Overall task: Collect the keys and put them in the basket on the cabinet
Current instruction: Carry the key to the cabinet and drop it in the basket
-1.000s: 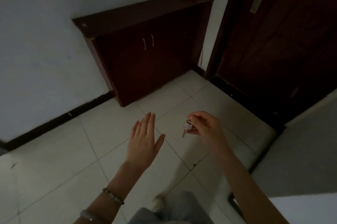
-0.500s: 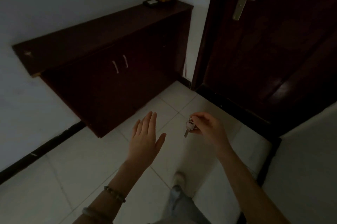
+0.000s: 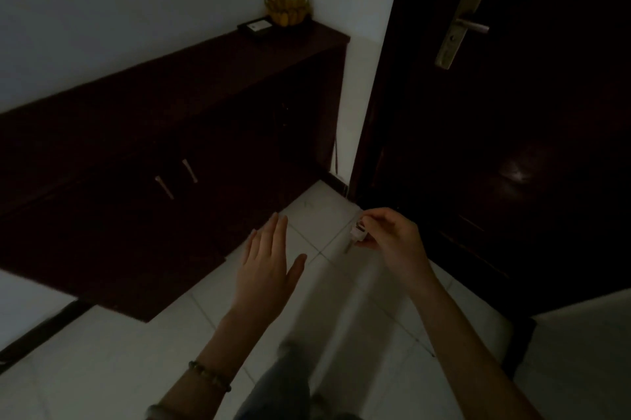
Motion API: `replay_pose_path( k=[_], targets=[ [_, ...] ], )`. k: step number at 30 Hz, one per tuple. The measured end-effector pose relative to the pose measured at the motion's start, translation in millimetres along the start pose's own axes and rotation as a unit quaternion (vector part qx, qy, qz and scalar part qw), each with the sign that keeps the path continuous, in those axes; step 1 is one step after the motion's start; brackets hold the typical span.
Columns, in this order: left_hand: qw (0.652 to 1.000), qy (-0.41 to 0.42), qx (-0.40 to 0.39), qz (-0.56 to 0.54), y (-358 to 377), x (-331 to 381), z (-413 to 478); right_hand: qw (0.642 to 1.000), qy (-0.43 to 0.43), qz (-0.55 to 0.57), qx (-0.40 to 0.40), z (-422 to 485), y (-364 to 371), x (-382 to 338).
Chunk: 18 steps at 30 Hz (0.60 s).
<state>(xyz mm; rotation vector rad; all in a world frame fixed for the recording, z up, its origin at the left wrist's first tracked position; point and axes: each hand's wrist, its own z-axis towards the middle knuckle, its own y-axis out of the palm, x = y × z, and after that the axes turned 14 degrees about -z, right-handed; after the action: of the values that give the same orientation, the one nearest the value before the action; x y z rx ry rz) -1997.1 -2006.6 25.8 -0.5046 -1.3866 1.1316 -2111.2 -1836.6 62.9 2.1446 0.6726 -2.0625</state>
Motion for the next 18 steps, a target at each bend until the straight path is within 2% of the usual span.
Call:
replay_pose_path(
  k=[8,18],
  targets=[
    [0.999,0.017,0.017,-0.023,25.2,-25.4,142.0,1.000,0.017,-0.010,0.012,137.7,2.7,-1.0],
    [0.996,0.071,0.051,-0.019,22.1,-53.2,357.8,1.000,-0.011,-0.009,0.020,340.4,16.9,-52.0]
  ],
)
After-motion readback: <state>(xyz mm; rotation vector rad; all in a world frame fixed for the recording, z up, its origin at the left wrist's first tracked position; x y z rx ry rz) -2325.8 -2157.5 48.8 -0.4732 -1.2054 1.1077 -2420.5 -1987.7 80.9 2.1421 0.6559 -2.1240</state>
